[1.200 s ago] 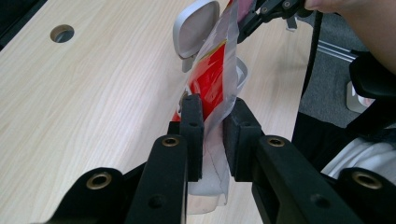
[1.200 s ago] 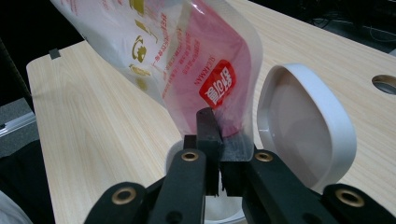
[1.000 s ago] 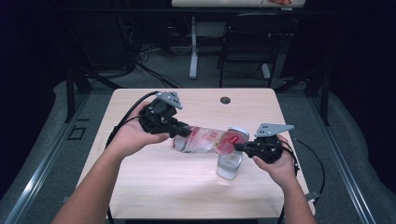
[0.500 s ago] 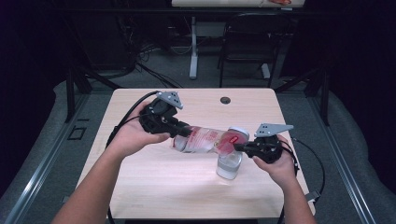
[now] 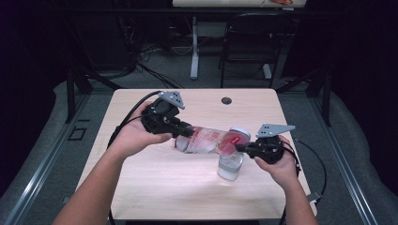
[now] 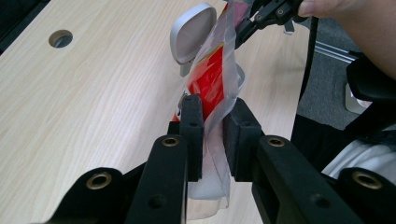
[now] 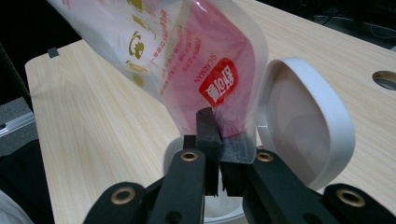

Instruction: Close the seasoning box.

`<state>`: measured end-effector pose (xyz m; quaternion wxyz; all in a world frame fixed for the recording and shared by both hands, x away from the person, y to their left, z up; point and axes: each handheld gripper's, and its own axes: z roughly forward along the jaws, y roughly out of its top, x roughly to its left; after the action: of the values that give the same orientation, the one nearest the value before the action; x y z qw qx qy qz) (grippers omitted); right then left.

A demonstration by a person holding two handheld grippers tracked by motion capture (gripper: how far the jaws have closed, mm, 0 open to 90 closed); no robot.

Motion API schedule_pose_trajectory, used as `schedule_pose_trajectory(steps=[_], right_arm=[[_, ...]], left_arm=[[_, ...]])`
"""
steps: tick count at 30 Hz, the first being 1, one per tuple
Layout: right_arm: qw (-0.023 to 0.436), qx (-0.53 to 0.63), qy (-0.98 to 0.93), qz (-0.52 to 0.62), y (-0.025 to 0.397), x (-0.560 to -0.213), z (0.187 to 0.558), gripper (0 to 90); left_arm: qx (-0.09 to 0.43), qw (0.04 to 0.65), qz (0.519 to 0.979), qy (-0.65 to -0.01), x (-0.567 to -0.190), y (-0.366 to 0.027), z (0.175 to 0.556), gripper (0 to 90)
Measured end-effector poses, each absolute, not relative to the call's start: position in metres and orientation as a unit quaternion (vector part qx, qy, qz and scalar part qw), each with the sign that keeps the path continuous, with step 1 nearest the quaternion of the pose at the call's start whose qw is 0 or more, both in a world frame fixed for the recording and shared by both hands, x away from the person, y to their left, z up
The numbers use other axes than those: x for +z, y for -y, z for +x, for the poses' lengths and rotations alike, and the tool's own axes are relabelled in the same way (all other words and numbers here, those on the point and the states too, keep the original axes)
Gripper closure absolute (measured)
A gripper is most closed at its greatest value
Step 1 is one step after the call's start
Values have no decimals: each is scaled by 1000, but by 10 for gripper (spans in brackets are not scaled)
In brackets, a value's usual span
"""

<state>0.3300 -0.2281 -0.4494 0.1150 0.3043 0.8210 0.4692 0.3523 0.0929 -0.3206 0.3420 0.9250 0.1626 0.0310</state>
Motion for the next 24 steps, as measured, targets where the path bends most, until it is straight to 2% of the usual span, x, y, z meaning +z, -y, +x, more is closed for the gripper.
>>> schedule_pose_trajectory(steps=[24], right_arm=[[114,467,-822,305,229,-450,331,879]], left_arm=[[30,344,925,-159,-320,-91,353,791]])
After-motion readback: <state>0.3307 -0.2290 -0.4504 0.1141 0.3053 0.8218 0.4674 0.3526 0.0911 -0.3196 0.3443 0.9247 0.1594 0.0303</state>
